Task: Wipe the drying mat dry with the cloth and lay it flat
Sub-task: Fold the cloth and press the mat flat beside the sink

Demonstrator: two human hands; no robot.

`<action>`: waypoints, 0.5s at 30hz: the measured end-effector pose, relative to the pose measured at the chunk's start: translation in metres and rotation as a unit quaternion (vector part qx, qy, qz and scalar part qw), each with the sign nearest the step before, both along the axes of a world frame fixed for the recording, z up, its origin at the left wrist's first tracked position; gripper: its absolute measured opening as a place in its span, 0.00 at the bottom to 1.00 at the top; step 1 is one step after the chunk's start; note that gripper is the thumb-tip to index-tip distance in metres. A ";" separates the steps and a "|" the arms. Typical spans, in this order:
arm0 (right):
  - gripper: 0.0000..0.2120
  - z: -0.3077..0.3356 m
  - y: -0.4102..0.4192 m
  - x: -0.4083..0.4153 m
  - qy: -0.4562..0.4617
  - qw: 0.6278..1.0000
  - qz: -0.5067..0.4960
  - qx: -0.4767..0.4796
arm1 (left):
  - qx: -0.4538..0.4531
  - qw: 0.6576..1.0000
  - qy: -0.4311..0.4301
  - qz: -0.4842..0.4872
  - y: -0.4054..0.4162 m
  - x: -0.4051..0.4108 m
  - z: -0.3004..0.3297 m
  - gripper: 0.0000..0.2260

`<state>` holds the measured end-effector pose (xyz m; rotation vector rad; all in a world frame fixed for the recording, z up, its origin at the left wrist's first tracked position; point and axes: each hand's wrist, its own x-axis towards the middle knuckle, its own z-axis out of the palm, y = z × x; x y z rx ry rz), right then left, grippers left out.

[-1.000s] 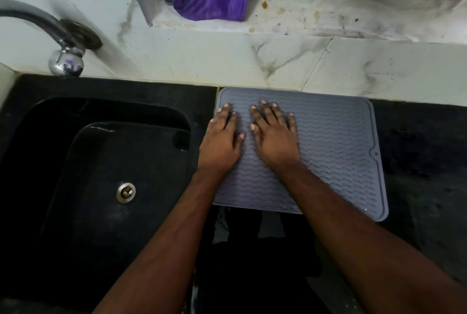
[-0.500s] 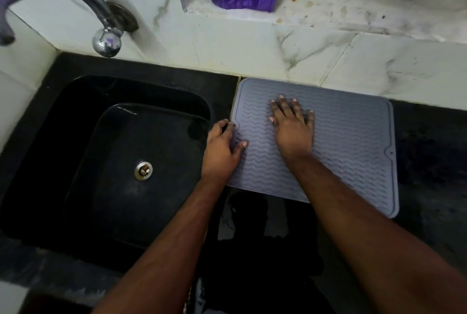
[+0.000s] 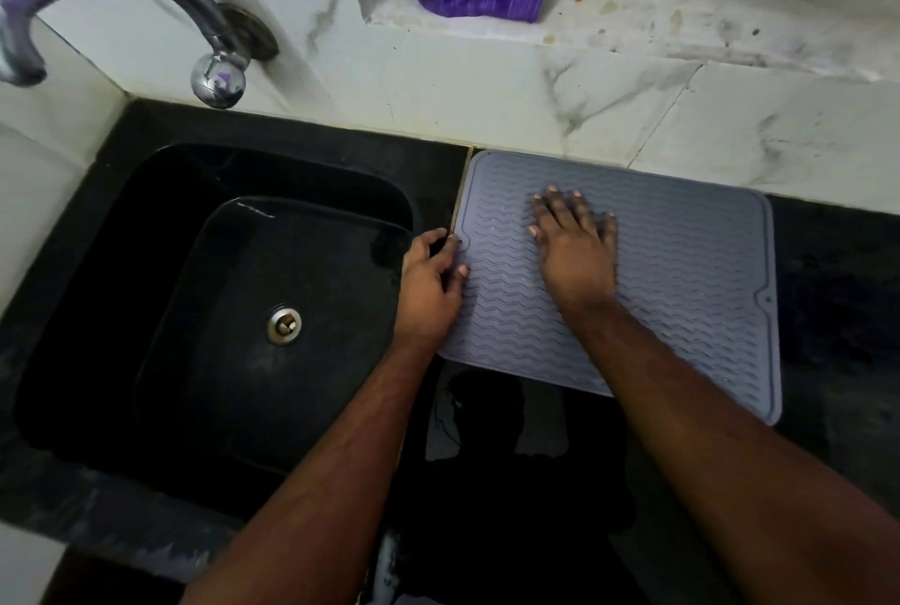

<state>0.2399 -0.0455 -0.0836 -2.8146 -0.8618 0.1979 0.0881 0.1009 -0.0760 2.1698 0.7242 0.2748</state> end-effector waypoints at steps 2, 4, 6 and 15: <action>0.23 0.000 0.000 0.000 -0.006 1.000 -0.001 0.002 | 0.001 1.000 -0.003 0.001 -0.001 0.000 -0.001 0.21; 0.23 0.001 0.000 0.001 -0.004 1.000 -0.003 0.003 | 0.004 1.000 -0.004 -0.002 -0.002 0.000 -0.002 0.20; 0.23 0.002 0.000 0.002 0.001 1.000 -0.003 0.001 | 0.009 1.000 -0.005 -0.006 -0.001 0.000 -0.002 0.20; 0.24 0.007 0.009 -0.002 0.029 0.999 -0.013 0.001 | -0.008 1.000 -0.017 0.013 0.000 0.000 -0.001 0.19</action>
